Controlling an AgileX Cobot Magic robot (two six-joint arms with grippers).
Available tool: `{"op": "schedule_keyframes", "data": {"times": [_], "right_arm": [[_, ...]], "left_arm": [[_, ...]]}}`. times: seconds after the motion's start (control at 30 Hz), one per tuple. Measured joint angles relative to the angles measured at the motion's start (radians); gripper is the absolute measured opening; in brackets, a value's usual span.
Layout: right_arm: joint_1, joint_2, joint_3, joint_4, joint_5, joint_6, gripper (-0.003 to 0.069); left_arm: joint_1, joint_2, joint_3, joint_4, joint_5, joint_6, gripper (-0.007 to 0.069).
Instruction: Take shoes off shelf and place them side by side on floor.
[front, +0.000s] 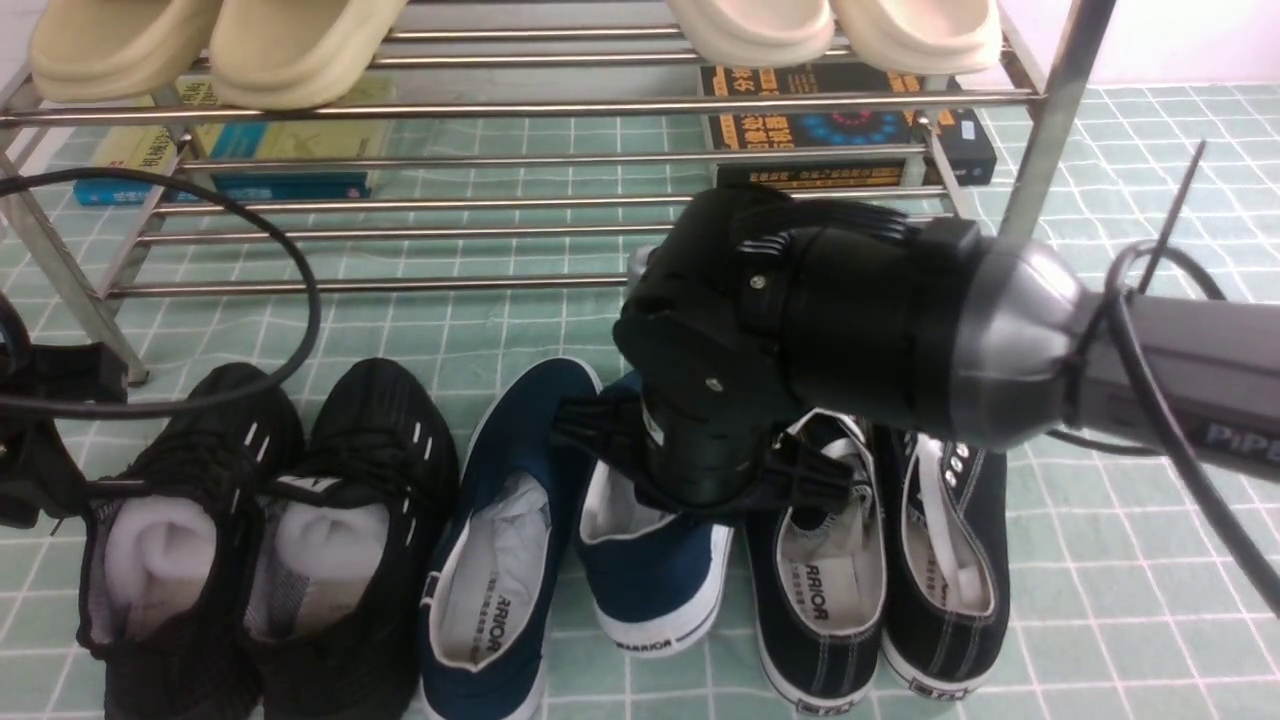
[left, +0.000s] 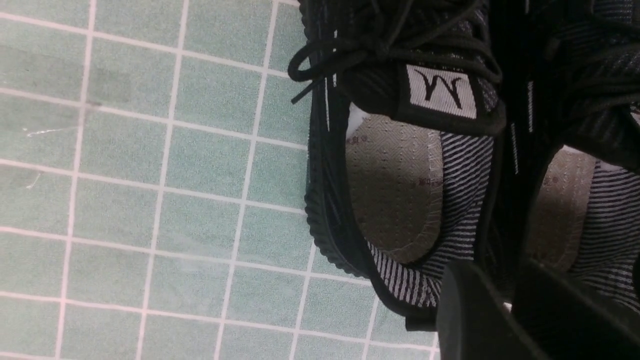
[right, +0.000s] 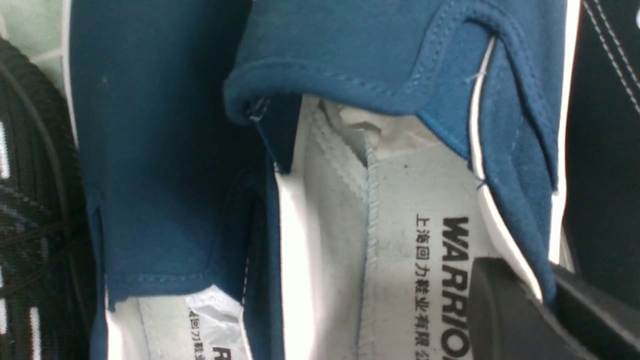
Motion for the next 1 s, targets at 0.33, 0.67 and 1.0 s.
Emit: {"op": "schedule_keyframes", "data": {"times": [0.33,0.67,1.0], "right_arm": [[0.014,0.001,0.0,0.027,-0.009,-0.106,0.0064],[0.017,0.001,-0.002,0.062,0.076,-0.209,0.0321],[-0.011,-0.087,-0.132,0.082,0.193,-0.621,0.0433]], "left_arm": [[0.0,0.0,0.0,0.001,0.001,0.0,0.0179],[0.0,0.0,0.0,0.008,0.001,0.0,0.018],[0.0,0.0,0.001,0.013,0.002,0.0,0.0194]]}}
